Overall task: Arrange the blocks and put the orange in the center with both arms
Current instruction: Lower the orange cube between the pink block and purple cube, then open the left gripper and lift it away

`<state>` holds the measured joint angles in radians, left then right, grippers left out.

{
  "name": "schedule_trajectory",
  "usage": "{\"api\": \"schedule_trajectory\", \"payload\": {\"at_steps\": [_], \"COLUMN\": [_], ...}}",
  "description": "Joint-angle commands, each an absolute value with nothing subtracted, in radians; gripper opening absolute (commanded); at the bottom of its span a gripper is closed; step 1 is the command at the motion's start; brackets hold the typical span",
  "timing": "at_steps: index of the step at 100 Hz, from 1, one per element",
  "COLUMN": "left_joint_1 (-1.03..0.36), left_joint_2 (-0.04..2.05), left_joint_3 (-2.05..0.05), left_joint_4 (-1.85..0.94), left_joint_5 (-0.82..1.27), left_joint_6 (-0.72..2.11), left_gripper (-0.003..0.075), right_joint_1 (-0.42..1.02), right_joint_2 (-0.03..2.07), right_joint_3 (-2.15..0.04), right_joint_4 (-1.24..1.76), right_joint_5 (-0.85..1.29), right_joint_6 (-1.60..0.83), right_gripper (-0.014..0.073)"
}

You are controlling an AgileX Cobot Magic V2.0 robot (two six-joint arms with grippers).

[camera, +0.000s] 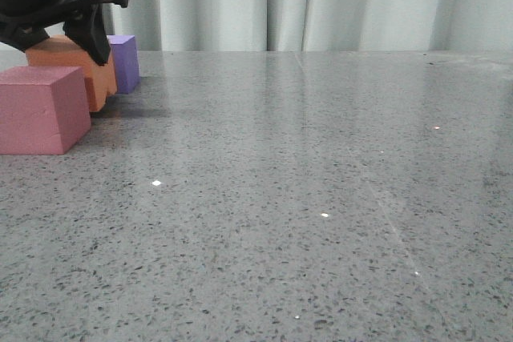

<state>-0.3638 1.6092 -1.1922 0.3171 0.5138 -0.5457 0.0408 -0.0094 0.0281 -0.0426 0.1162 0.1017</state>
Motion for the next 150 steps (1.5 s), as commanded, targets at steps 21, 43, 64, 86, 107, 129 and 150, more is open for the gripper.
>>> {"api": "schedule_trajectory", "payload": {"at_steps": [21, 43, 64, 86, 107, 129, 150], "left_joint_1": [-0.360, -0.360, -0.360, -0.360, -0.360, -0.360, -0.360], "left_joint_2": [1.604, 1.607, 1.607, 1.603, 1.593, 1.514, 1.349], "left_joint_3": [-1.218, -1.218, -1.218, -1.218, -1.218, -1.218, -1.206], "left_joint_4": [0.313, 0.313, 0.313, 0.313, 0.313, 0.313, 0.366], "left_joint_5": [0.456, 0.461, 0.491, 0.477, 0.476, 0.478, 0.492], "left_joint_6": [-0.546, -0.546, -0.546, -0.546, -0.546, -0.546, -0.546], "left_gripper": [0.0252, 0.0252, 0.0255, 0.0538, 0.0686, 0.0672, 0.0672], "right_joint_1": [0.036, 0.036, 0.036, 0.036, 0.036, 0.036, 0.036], "right_joint_2": [-0.035, -0.035, -0.035, -0.035, -0.035, -0.035, -0.035], "right_joint_3": [0.014, 0.014, 0.014, 0.014, 0.014, 0.014, 0.014], "right_joint_4": [-0.044, -0.044, -0.044, -0.044, -0.044, -0.044, -0.044], "right_joint_5": [0.033, 0.033, 0.033, 0.033, 0.033, 0.033, 0.033], "right_joint_6": [0.092, 0.092, 0.092, 0.092, 0.092, 0.092, 0.092], "right_gripper": [-0.0067, -0.0067, -0.0067, -0.0067, -0.0067, -0.0067, -0.0067]}}
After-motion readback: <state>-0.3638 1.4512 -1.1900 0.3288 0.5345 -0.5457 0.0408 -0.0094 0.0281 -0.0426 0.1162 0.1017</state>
